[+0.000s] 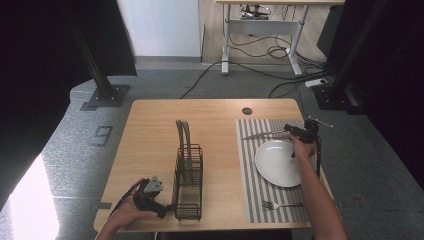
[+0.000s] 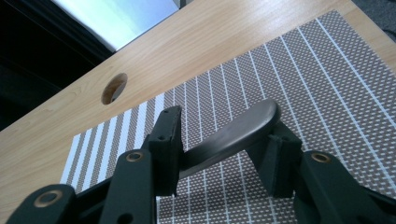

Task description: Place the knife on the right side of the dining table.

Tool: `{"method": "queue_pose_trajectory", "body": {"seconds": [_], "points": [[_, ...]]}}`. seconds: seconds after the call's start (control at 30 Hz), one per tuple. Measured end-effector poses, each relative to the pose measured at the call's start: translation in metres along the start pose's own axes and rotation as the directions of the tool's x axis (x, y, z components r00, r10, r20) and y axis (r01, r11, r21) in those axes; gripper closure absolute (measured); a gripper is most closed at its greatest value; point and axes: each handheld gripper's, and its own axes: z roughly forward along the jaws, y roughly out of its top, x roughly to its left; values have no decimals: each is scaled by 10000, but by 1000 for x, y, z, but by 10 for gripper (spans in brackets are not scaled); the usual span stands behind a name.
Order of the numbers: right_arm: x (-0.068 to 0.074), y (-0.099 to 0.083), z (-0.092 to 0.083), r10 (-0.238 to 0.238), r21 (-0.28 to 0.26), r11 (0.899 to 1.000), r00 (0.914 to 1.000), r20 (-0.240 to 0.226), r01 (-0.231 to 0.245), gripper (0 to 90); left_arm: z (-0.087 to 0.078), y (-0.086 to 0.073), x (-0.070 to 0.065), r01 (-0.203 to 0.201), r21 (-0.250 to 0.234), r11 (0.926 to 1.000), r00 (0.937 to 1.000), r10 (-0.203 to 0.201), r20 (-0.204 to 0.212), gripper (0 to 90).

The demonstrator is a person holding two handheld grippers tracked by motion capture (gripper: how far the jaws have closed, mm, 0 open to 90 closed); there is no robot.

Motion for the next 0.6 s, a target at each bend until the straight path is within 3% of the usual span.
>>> {"method": "queue_pose_trajectory", "body": {"seconds": [0.3, 0.43, 0.6], "points": [[-3, -1, 3, 68, 224, 9997, 9996, 265, -74, 527, 0, 0, 0, 0, 0, 10000, 10000, 0, 0, 0], [-5, -2, 3, 81, 418, 9991, 9972, 747, -113, 505, 0, 0, 0, 2, -1, 10000, 10000, -2, 0, 0], [-6, -2, 3, 149, 456, 9988, 9970, 759, -184, 500, 0, 0, 0, -2, 0, 10000, 10000, 2, -2, 0]]}}
